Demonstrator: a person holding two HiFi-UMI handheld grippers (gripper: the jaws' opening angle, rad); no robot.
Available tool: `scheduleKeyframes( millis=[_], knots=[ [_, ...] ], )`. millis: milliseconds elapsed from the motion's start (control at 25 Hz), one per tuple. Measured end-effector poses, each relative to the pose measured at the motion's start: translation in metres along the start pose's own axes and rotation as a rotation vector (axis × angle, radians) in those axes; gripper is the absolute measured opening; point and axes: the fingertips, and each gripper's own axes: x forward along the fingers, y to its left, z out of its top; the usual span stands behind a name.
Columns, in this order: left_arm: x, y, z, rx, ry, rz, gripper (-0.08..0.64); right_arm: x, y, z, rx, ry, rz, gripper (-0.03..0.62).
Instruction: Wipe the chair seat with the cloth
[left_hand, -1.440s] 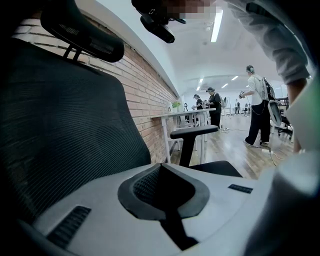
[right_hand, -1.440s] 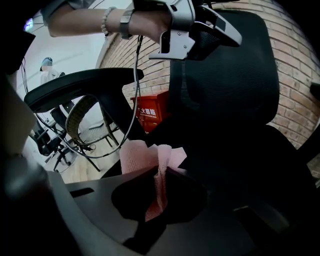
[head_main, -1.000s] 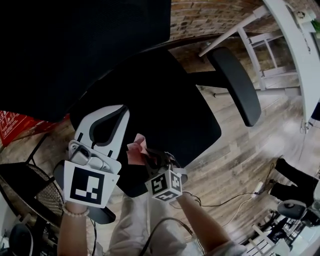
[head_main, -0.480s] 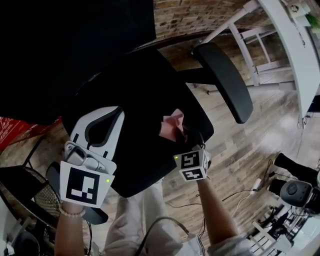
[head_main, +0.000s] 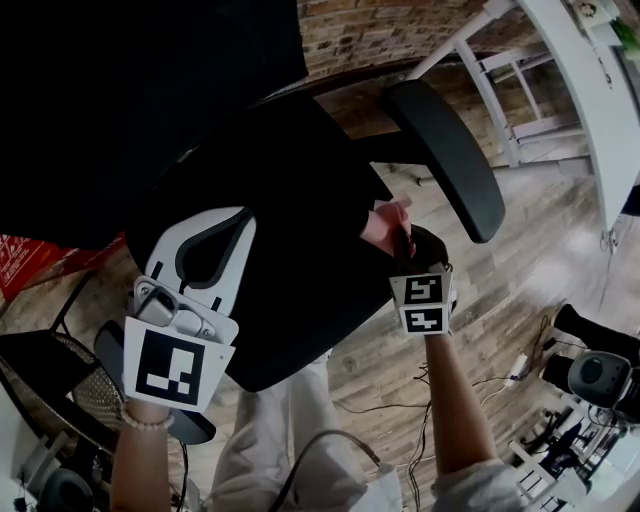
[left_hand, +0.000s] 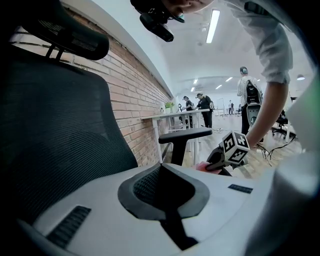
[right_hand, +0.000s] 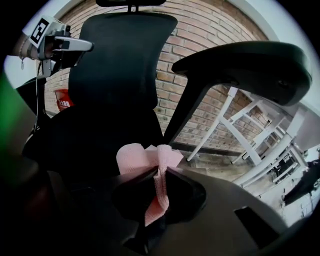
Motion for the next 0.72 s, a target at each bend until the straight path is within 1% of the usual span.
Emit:
scheduleKeyframes(
  millis=[240, 400, 520, 600, 720],
  knots=[
    [0.0, -0.004, -0.001, -0.004, 0.006, 0.008, 0.018, -0.001, 0.023, -0.009, 0.024, 0.001, 0.039, 0.055],
    [-0.005, -0.006, -0.002, -0.002, 0.006, 0.014, 0.018, -0.007, 0.053, -0.017, 0.063, 0.004, 0.078, 0.055],
    [-0.008, -0.01, -0.004, -0.02, 0.009, 0.025, 0.018, -0.014, 0.083, -0.022, 0.053, 0.004, 0.136, 0.055],
    [-0.009, -0.014, -0.003, -0.026, 0.009, 0.025, 0.018, -0.021, 0.106, -0.027, 0.023, 0.002, 0.189, 0.055],
    [-0.011, -0.019, -0.003, -0.013, 0.01, 0.019, 0.018, -0.033, 0.144, -0.035, -0.03, -0.003, 0.276, 0.055]
  ],
)
